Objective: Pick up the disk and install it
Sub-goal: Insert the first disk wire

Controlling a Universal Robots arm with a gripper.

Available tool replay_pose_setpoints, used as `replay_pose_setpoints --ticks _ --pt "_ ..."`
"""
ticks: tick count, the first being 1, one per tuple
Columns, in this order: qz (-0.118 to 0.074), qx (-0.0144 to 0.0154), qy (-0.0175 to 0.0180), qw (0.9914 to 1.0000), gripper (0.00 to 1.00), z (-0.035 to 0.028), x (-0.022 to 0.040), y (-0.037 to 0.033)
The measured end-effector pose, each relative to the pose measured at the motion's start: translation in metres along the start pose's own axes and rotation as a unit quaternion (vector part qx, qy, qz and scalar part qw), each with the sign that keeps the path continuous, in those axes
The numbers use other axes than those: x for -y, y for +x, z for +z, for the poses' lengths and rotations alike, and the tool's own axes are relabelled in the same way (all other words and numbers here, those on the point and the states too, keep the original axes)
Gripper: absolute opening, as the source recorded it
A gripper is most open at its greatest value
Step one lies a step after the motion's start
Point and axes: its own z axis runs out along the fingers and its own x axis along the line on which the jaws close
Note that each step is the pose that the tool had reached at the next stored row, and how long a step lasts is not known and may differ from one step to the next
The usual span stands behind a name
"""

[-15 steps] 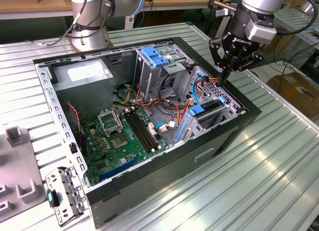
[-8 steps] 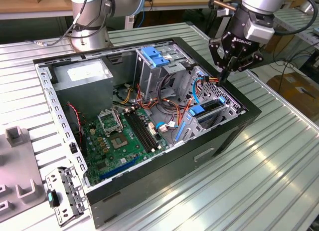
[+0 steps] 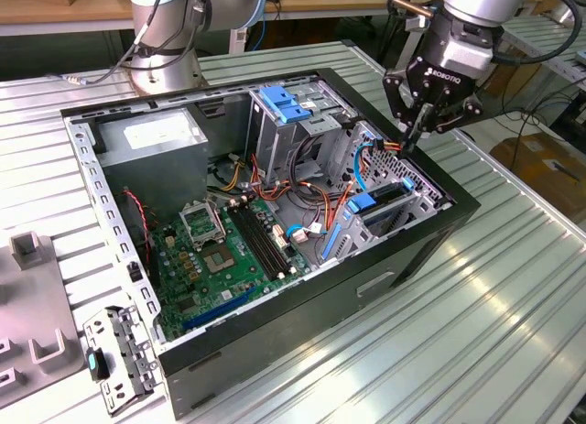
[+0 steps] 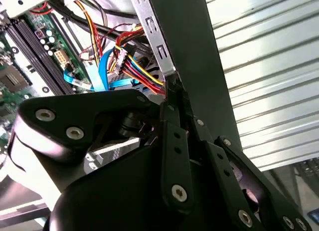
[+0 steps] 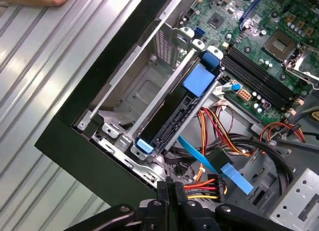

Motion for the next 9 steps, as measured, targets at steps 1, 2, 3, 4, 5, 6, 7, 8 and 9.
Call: replay_pose_setpoints --ticks 1,2,3,4,5,6,7,8,9 --pt "0.007 0.0002 -0.0003 0.99997 0.16 0.0000 0.0000 0.0000" --pt "0.017 0.0005 -0.0007 0.99985 0.16 0.0001 0.0000 0.0000" --pt "0.032 0.0009 -0.0013 0.99950 0.16 0.0003 0.0000 0.0000" --pt "0.042 0.0012 -0.0017 0.99910 0.16 0.0004 0.0000 0.0000" --pt "0.050 0.0014 -0.0021 0.99876 0.16 0.0004 0.0000 0.0000" --pt "0.059 0.0017 -0.0025 0.99823 0.16 0.0005 0.0000 0.0000" --pt "0.066 0.0019 -0.0027 0.99780 0.16 0.0005 0.0000 0.0000" --pt "0.075 0.0021 -0.0031 0.99721 0.16 0.0006 0.0000 0.0000" --pt "0.081 0.0023 -0.0033 0.99671 0.16 0.0007 0.0000 0.0000"
